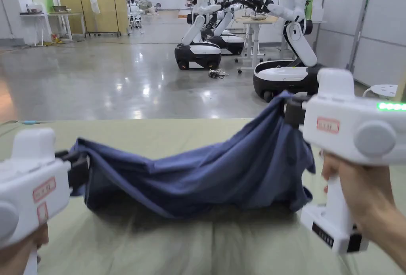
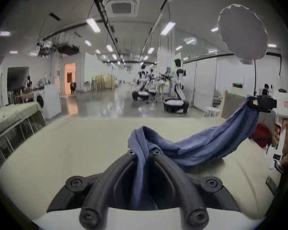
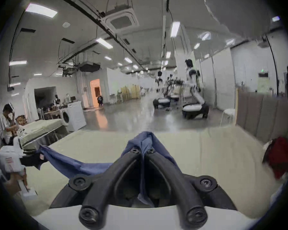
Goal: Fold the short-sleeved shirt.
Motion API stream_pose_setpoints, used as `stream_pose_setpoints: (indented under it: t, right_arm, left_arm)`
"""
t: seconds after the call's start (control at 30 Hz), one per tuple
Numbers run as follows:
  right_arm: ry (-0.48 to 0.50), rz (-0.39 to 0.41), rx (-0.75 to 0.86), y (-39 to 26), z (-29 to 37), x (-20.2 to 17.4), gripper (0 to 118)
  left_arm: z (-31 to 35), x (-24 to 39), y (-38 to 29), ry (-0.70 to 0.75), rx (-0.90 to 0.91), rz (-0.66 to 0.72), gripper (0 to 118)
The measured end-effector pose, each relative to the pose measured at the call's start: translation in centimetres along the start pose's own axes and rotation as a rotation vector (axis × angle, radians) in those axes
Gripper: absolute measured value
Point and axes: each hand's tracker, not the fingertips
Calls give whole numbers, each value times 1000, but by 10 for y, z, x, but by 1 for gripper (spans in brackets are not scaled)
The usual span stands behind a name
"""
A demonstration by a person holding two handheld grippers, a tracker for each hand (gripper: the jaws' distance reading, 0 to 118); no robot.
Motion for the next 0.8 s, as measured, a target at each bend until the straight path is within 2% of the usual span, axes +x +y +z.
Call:
stream_pose_setpoints:
  t: [0.07,0.2,0.27,0.33,0.4,0.6,0.8]
  right_arm:
    - [22,-32,-57,-35,6,3,5]
    - [51,-2,-137,-84,30,2,5]
    - [72,-17,-146,-95,48,3,5]
    - [65,-41,-145,-102,72,4,5]
    - [45,-106,-150,-109,98,9,5]
    - [39,-88,-184,-125,190,14,5]
    - [2,-173,-215,-150,273,14,5]
  left_arm:
    - [3,-5,-27,-8,-61,-1,9]
    - [25,-14,-61,-40,-137,-28,9]
    - [40,-23,-70,-38,-129,-16,9]
    - [57,-29,-78,-38,-150,27,9]
    - [82,-36,-85,-68,-157,66,9]
    - [147,-44,-105,-47,-195,24,9]
    - [213,-44,-128,-65,-257,-4,9]
